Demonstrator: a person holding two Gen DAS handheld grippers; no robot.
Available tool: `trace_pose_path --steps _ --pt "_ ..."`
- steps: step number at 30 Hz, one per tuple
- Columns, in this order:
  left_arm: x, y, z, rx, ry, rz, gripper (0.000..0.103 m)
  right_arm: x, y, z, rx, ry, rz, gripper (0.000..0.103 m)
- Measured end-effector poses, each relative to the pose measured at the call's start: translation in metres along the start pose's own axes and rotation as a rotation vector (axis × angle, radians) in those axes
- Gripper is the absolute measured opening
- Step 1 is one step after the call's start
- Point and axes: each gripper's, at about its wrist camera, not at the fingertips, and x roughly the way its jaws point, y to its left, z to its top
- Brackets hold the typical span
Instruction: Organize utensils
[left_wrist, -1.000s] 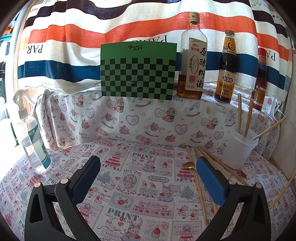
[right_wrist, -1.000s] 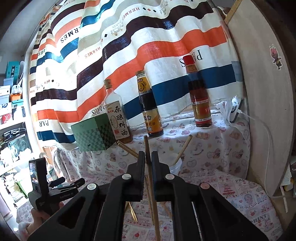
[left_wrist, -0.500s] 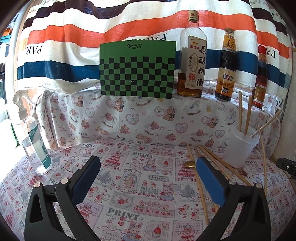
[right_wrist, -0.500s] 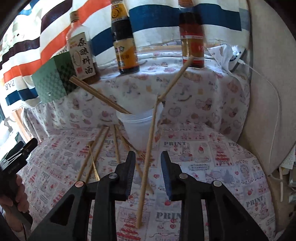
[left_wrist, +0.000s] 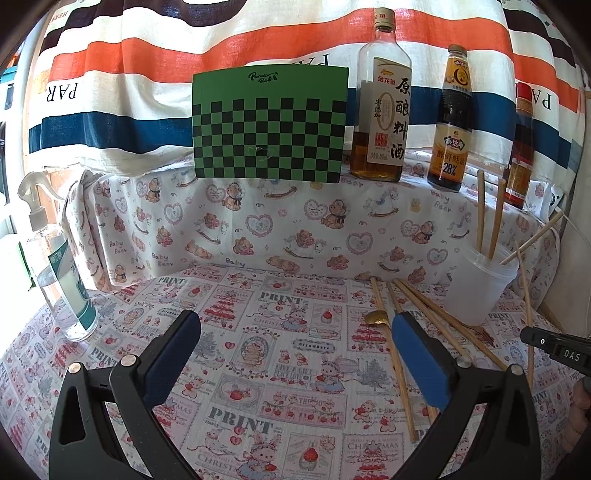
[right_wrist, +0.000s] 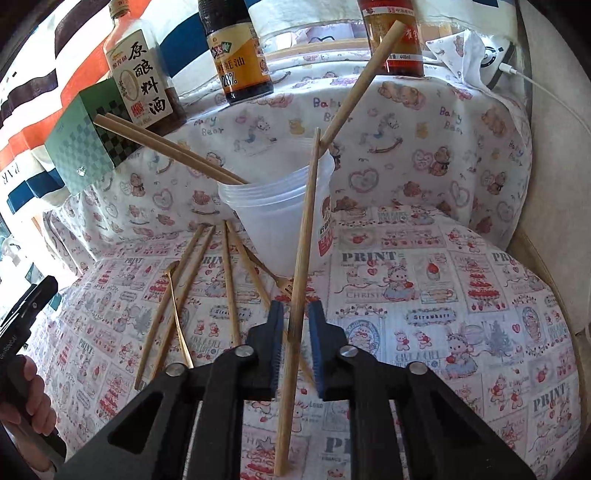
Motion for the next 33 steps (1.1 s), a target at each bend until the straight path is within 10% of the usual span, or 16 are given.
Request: trace_pose_path --steps 7,27,33 --pt "0.001 -0.001 0.0 0.002 0.004 -0.007 0.103 -0.025 -0.002 0.0 0.001 -0.125 0.079 0.008" --pt "0.004 0.01 0.003 -0.052 0.034 -0.028 0.103 0.033 0.009 0.049 -0.005 0.115 -0.003 0.009" --pt "0.006 0.022 0.007 -0.073 0.016 0.025 0.103 0.022 0.014 0.066 -0.007 0.058 -0.036 0.007"
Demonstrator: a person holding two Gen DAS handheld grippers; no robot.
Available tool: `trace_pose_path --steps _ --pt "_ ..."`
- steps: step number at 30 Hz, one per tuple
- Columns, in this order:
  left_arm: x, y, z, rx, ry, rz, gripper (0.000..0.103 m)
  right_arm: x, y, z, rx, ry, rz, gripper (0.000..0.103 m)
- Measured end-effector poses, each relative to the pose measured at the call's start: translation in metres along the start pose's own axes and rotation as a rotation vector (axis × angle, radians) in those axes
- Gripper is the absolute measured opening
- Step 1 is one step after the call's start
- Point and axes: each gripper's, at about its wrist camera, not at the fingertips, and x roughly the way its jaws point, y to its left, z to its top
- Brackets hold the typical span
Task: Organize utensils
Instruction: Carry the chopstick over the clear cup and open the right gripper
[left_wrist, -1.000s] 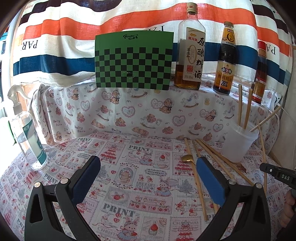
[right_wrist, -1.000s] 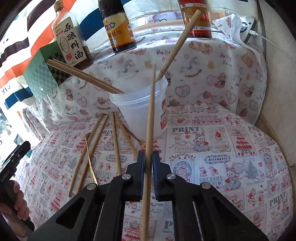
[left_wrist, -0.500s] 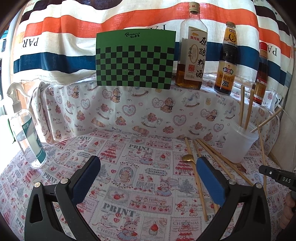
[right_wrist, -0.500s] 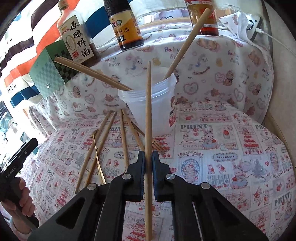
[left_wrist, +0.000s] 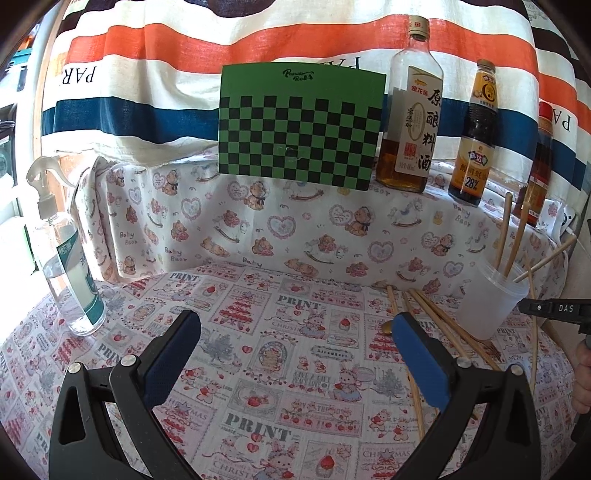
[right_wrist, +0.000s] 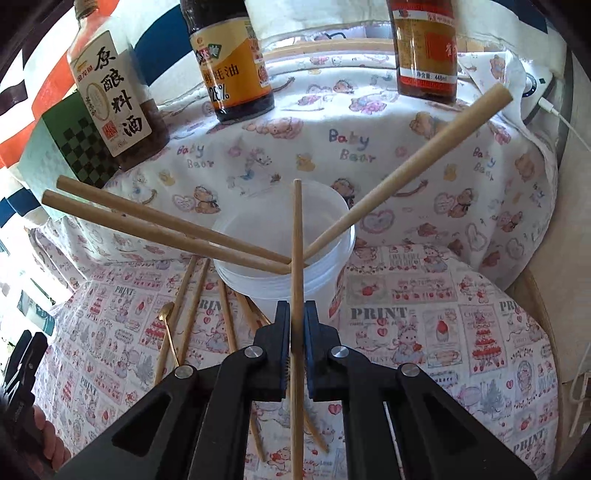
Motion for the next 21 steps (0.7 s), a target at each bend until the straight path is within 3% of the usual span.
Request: trace_pose_path --steps 8,12,21 --pt "0.007 -0.009 -0.005 0.025 0.045 -0.034 0.103 -0.082 0.018 0.014 -0.055 -0.292 0.035 0.007" --pt "0.009 -0.018 -0.009 0.068 0.053 -0.028 0.103 -0.118 0.03 0.032 -0.047 -0.467 -0.049 0.007" --pt "0.008 -0.018 -0.009 0.089 0.032 0.007 0.103 -0.142 0.044 0.054 -0.057 -0.62 -0.078 0.007"
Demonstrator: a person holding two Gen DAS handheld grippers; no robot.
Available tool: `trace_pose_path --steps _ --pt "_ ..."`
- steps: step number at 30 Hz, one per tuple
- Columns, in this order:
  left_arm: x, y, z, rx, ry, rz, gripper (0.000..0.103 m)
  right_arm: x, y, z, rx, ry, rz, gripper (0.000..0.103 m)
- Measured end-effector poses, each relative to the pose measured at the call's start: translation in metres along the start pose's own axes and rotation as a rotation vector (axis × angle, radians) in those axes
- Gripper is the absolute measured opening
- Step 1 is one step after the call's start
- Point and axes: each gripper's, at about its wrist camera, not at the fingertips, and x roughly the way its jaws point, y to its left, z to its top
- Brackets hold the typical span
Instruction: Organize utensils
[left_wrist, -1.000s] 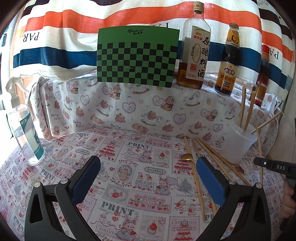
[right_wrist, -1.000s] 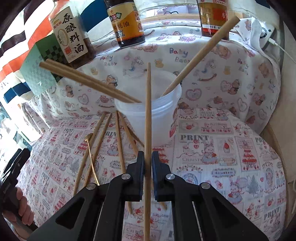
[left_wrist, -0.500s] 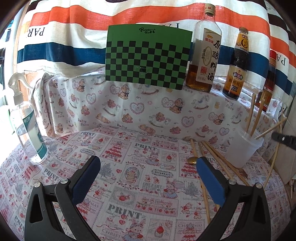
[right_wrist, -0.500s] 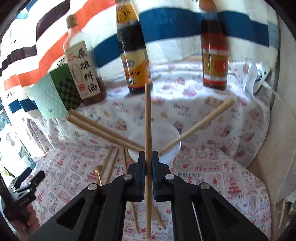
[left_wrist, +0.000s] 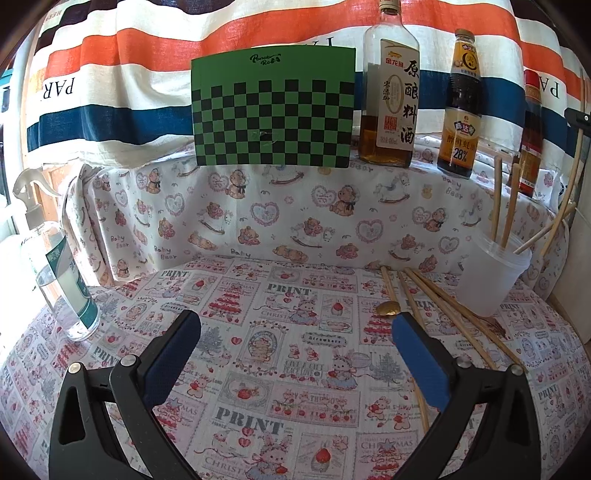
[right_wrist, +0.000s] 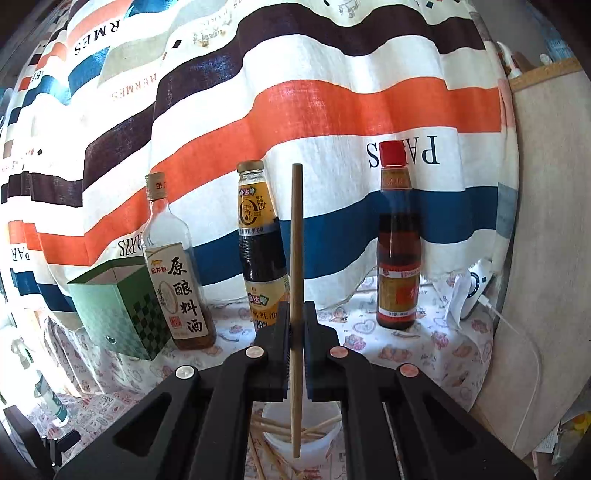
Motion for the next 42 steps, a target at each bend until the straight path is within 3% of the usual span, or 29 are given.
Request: trace_pose_path --steps 12,20,24,27,29,36,42 --pt "0.004 0.005 0.001 -0.029 0.029 -0.015 0.103 0.028 -0.006 -0.017 0.051 -0.067 -0.03 0.007" --pt "0.004 0.004 0.0 -0.027 0.031 -0.017 0.103 0.049 -0.015 -0.054 0.072 0.142 0.01 0.007" --pt "0.002 0.001 0.0 -0.022 0.032 -0.021 0.103 0.039 -0.012 -0.068 0.021 0.189 0.037 0.008" --pt "0.001 0.0 0.0 -0.016 0.029 -0.025 0.103 0.025 -0.014 -0.072 0.023 0.215 0.067 0.026" --pt "-0.001 -0.001 0.0 -0.014 0.026 -0.029 0.103 0.008 -0.022 -0.072 0.076 0.196 0.092 0.05" --pt "-0.003 -0.01 0.0 0.02 0.045 -0.075 0.103 -0.059 -0.043 -0.083 0.206 0.105 0.147 0.063" --pt "0.009 -0.032 -0.01 0.088 0.192 -0.224 0.103 -0.066 -0.033 -0.105 0.157 0.098 0.18 0.071"
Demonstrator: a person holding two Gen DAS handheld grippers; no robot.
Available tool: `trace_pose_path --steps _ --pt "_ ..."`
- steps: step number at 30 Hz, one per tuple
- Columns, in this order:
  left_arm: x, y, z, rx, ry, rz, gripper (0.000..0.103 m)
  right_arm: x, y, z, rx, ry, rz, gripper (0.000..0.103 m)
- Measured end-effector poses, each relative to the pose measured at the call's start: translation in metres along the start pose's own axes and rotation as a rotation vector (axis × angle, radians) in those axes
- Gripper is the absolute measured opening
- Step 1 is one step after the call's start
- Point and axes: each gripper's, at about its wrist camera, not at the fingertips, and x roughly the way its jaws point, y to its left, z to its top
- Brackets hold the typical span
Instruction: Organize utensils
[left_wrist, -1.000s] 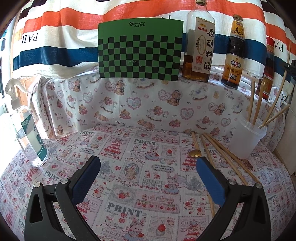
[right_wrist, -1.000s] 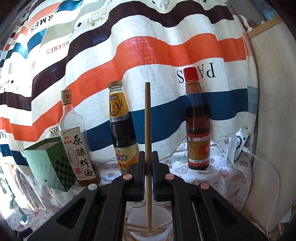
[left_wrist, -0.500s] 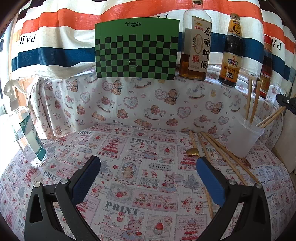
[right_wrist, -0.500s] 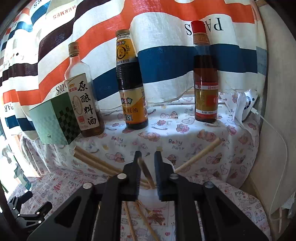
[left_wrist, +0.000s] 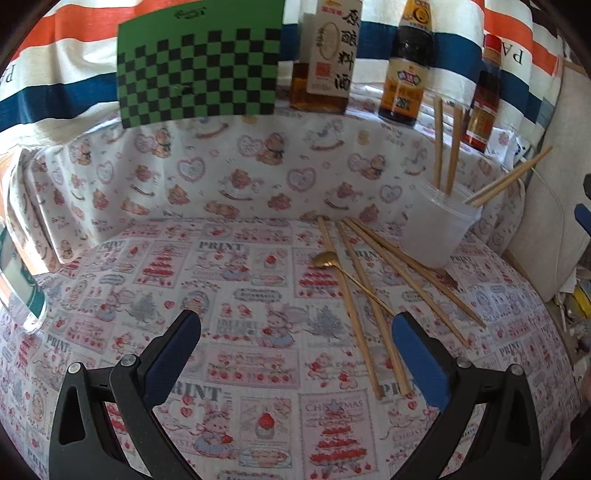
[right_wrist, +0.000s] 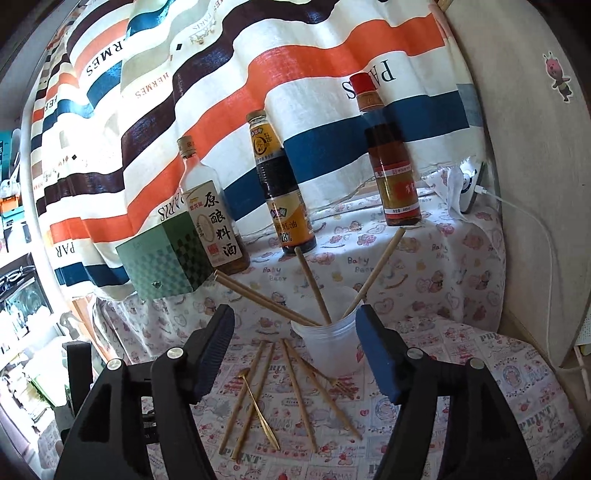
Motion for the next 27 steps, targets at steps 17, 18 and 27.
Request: trace_pose_path --steps 17,18,27 --pt "0.039 -0.049 -0.031 0.224 0.158 0.021 0.074 0.063 -0.018 -0.042 0.011 0.271 -0.035 0.032" --pt "0.042 -0.049 -0.032 0.215 0.177 -0.005 0.07 0.066 -0.016 -0.044 -0.003 0.292 -0.02 0.032" --pt "0.043 -0.048 -0.035 0.208 0.177 0.038 0.021 0.072 -0.006 -0.054 -0.036 0.331 0.003 0.032"
